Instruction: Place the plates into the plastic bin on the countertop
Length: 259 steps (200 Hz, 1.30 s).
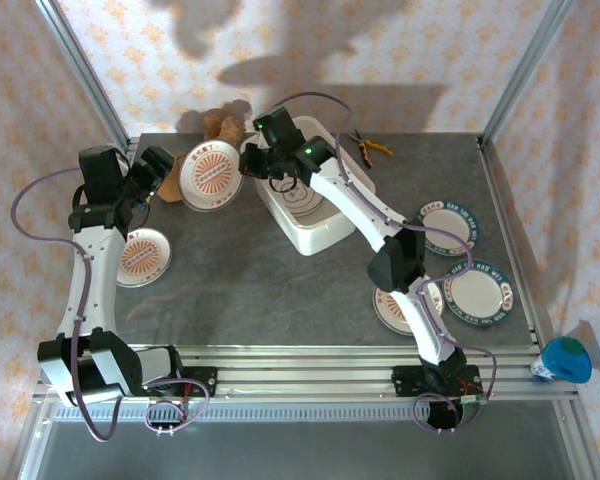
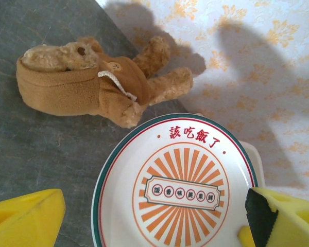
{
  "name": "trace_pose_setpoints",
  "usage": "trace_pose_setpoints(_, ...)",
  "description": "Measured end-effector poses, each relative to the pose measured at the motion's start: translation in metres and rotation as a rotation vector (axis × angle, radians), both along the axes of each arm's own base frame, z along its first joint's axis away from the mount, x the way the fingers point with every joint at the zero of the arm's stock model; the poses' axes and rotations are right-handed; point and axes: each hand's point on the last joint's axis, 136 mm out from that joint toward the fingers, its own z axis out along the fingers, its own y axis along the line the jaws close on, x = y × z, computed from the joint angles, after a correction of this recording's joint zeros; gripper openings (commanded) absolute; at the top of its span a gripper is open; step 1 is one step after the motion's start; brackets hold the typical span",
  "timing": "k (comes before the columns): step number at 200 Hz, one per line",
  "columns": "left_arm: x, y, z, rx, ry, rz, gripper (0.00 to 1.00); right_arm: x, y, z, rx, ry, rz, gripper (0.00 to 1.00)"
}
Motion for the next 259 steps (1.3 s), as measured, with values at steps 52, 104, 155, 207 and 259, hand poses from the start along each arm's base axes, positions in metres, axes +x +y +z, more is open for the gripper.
trace_pose_setpoints(52,0.001,-0.002,0.002,-0.001,-0.010,-0.006,0.91,0.012,-0.043,0.028,0.012,-0.032,-0.154,0.00)
trace_pose_setpoints(104,0.005,-0.015,0.003,-0.002,-0.017,-0.038,0.92,0.015,-0.099,0.068,0.113,-0.090,-0.339,0.00)
trace_pose_setpoints(155,0.011,-0.028,-0.009,-0.008,0.013,-0.074,0.92,0.014,-0.156,0.031,0.128,-0.055,-0.586,0.00)
trace_pose_setpoints(207,0.018,-0.040,-0.025,-0.015,0.053,-0.107,0.91,0.009,-0.189,0.000,0.121,-0.036,-0.761,0.00)
trace_pose_setpoints(259,0.018,-0.042,-0.026,-0.002,0.058,-0.101,0.91,0.007,-0.212,-0.025,0.140,0.005,-0.903,0.00)
